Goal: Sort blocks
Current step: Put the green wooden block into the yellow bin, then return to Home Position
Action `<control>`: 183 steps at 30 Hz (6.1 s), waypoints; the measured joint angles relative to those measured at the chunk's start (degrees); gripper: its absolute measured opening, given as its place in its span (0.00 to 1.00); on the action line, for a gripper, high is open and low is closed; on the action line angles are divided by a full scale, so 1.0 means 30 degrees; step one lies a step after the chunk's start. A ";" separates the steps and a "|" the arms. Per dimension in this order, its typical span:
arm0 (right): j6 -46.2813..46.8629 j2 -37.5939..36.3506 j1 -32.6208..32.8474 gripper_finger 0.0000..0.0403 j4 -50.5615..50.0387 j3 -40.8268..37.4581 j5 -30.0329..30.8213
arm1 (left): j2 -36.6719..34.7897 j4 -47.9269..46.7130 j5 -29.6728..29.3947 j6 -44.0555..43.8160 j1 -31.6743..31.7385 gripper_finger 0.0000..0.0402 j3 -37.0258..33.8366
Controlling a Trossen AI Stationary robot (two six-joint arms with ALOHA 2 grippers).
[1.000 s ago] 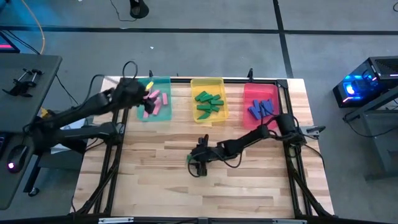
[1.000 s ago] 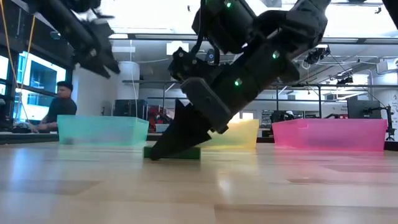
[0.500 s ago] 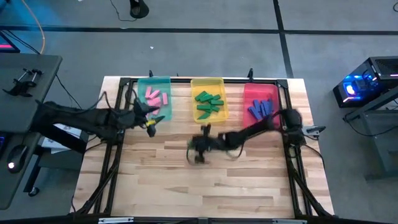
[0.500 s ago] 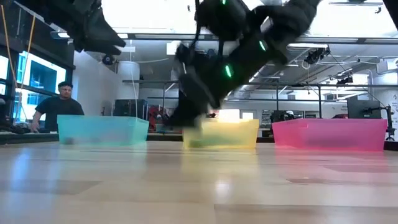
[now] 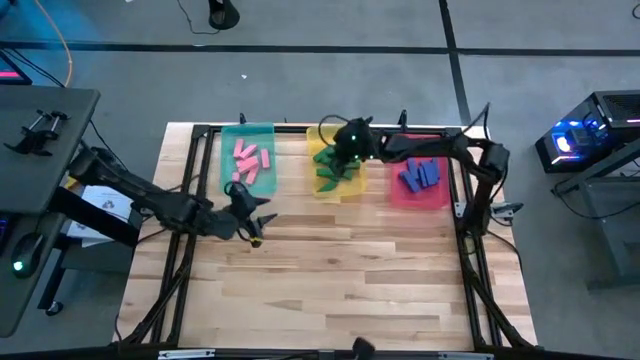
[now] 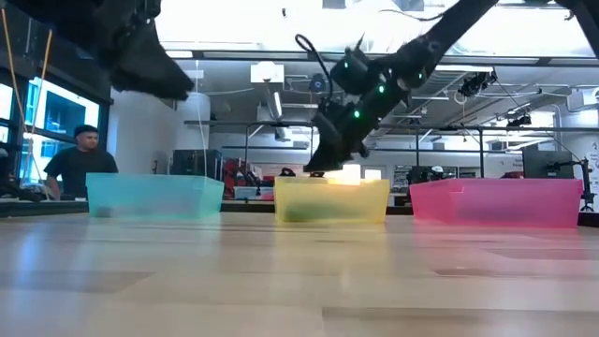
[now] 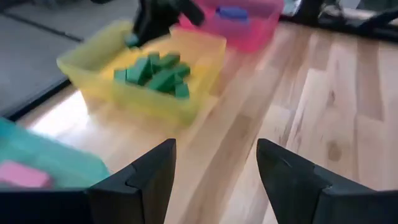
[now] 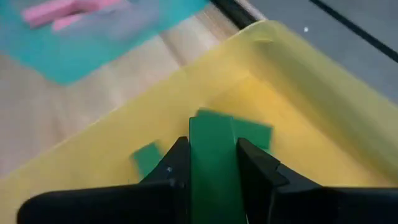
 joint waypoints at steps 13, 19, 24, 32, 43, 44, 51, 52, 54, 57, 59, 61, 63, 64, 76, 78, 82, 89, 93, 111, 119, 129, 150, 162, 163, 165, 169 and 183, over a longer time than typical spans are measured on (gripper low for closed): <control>-0.0575 0.2505 -0.1703 0.35 0.0529 0.0044 -0.1629 | 0.4268 0.2379 -0.0217 -0.4624 -0.1852 0.52 0.0000; -0.1105 -0.0879 -0.1700 0.43 -0.2696 0.0029 -0.2207 | 0.1006 0.1586 -0.0148 -0.2170 -0.1298 0.52 0.0018; -0.1456 -0.5710 -0.0306 0.41 -0.5163 -0.1495 -0.2035 | -0.3621 -0.0094 -0.0121 0.0084 -0.1161 0.52 0.0015; 0.1411 -1.7267 0.5283 0.33 -0.5226 -0.8139 -0.0614 | -1.1649 -0.2068 0.1033 0.3428 -0.1164 0.52 0.0011; 0.4092 -2.8918 1.0916 0.22 -0.1402 -1.5776 -0.1209 | -1.6759 -0.1131 0.2578 0.2818 -0.0432 0.52 -0.3890; 0.4064 -2.9485 1.1157 0.22 -0.0941 -1.6224 -0.1467 | -1.6964 -0.0827 0.2779 0.2576 -0.0248 0.52 -0.4468; 0.3360 -3.1652 1.1924 0.20 0.2223 -1.9074 -0.3155 | -1.8193 0.2900 0.5575 0.2548 0.2134 0.52 -0.7899; 0.3394 -3.1785 1.1924 0.20 0.3121 -1.9598 -0.3556 | -1.8261 0.3631 0.6168 0.2561 0.2592 0.52 -0.8357; 0.3240 -3.1977 1.1917 0.20 0.5312 -2.0729 -0.4272 | -1.8368 0.4734 0.7535 0.2567 0.3529 0.52 -0.9341; 0.2618 -3.2039 1.1917 0.20 0.7000 -2.1848 -0.4436 | -1.8380 0.5647 0.9370 0.2179 0.5082 0.52 -1.0385; 0.2441 -3.1996 1.1898 0.20 0.6728 -2.1853 -0.4263 | -1.8280 0.5237 1.0296 0.2086 0.6219 0.52 -1.0375; 0.2016 -3.2045 1.1770 0.20 0.6595 -2.1857 -0.4220 | -1.8286 0.5107 1.1554 0.2507 0.7386 0.52 -1.0382; 0.1567 -3.2051 1.1534 0.20 0.6233 -2.1857 -0.4071 | -1.8301 0.5275 1.2897 0.3119 0.8621 0.52 -1.0367; 0.1386 -3.2044 1.1295 0.20 0.5863 -2.1857 -0.3888 | -1.8299 0.5207 1.3365 0.3361 0.9261 0.52 -1.0367; -0.0167 -3.2172 0.7132 0.20 0.1016 -2.1850 -0.1456 | -1.8286 0.4380 1.6101 0.6441 1.5219 0.52 -1.0367; -0.0685 -3.2495 0.6848 0.20 0.1004 -2.1850 -0.1375 | -1.8286 0.4374 1.6095 0.6443 1.5848 0.52 -1.0367; -0.1535 -3.3109 0.6511 0.20 0.0987 -2.1850 -0.1286 | -1.8244 0.4374 1.6110 0.6990 1.6547 0.52 -1.0367; -0.1260 -3.3166 0.6533 0.20 0.1001 -2.1850 -0.1477 | -1.8235 0.4377 1.6182 0.8097 1.6588 0.52 -1.0367; 0.0461 -3.3132 0.6533 0.20 0.0987 -2.1850 -0.1432 | -1.8235 0.4459 1.6626 0.8163 1.6145 0.52 -1.0367; 0.2940 -3.3115 0.6533 0.20 0.0972 -2.1857 -0.1429 | -1.7929 0.4644 1.7698 0.7135 1.4140 0.52 -1.0367; 0.2940 -3.3115 0.6533 0.20 0.0965 -2.1857 -0.1422 | -1.7929 0.4644 1.7684 0.7121 1.4140 0.52 -1.0367; 0.2940 -3.3115 0.6533 0.20 0.0961 -2.1857 -0.1418 | -1.7929 0.4644 1.7676 0.7120 1.4140 0.52 -1.0367; 0.2933 -3.3108 0.6533 0.20 0.0957 -2.1857 -0.1415 | -1.7929 0.4644 1.7669 0.7120 1.4140 0.52 -1.0367; 0.2933 -3.3110 0.6533 0.20 0.0957 -2.1857 -0.1415 | -1.7929 0.4644 1.7669 0.7120 1.4140 0.52 -1.0367; 0.2933 -3.3107 0.6533 0.20 0.0957 -2.1857 -0.1415 | -1.7929 0.4644 1.7671 0.7118 1.4143 0.52 -1.0367; 0.2933 -3.3112 0.6533 0.20 0.0957 -2.1857 -0.1414 | -1.7929 0.4644 1.7670 0.7120 1.4143 0.52 -1.0367; 0.2933 -3.3115 0.6533 0.20 0.0950 -2.1857 -0.1408 | -1.7929 0.4644 1.7669 0.7120 1.4144 0.52 -1.0367; 0.2933 -3.3107 0.6540 0.20 0.0957 -2.1857 -0.1408 | -1.7929 0.4644 1.7669 0.7120 1.4140 0.52 -1.0360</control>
